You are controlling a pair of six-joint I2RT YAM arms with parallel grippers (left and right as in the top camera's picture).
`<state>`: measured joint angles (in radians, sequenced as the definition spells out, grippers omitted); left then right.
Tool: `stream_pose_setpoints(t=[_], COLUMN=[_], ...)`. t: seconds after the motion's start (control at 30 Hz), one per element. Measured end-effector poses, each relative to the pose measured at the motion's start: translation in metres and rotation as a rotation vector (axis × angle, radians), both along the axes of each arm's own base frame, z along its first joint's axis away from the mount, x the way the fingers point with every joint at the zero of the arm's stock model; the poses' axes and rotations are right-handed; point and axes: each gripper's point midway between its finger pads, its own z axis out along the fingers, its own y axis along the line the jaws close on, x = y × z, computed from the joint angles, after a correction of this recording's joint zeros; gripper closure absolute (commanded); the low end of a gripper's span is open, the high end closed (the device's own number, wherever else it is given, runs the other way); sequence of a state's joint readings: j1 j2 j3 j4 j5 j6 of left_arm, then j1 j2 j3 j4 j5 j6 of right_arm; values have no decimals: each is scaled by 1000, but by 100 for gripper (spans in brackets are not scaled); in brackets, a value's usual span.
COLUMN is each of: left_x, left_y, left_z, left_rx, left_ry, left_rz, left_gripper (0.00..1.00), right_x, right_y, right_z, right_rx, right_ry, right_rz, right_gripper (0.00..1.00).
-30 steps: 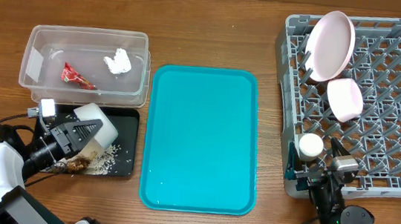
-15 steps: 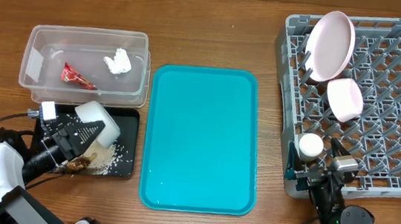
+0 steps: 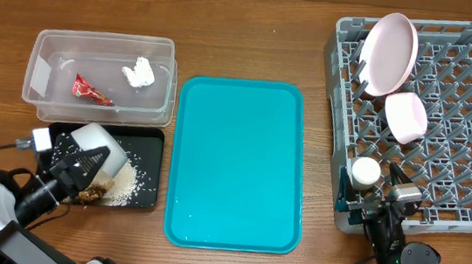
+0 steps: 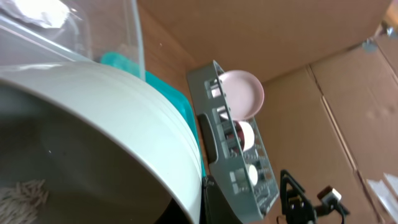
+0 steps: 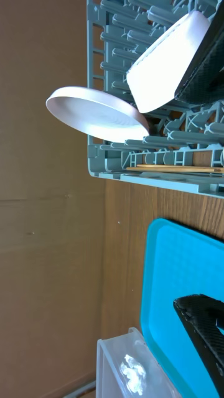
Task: Sort waste into correct bins and load items into the dishwasher
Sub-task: 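Tip the white bowl over the black tray to dump the food, then carry the empty white bowl with the left gripper into the dish rack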
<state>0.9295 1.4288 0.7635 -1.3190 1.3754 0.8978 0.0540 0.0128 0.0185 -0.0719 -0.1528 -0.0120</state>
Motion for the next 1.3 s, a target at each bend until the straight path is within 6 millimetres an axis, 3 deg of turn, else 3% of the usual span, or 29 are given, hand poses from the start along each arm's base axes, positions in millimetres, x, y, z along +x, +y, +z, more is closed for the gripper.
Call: stream_pose_setpoints(t=[0.23,0.73,1.03,1.2,1.3], left_x=[-5,-7,-2,5,19], left_y=[9,6,-34,-60,-73], left_z=[1,0,2,15,29], left_rx=[-19,-10,12,-2,50], left_ry=[15,19,-13,-58,-115], left_rz=[50,37,-141,-250,-342], left_gripper=[96,96,96,96,96], right_x=[0,0,0,0,0], right_y=[0,0,0,0,0], right_z=[0,0,0,0,0], right_rx=[0,0,0,0,0], right_ry=[0,0,0,0,0], right_rz=[0,0,0,0,0], right_gripper=[0,0,0,0,0])
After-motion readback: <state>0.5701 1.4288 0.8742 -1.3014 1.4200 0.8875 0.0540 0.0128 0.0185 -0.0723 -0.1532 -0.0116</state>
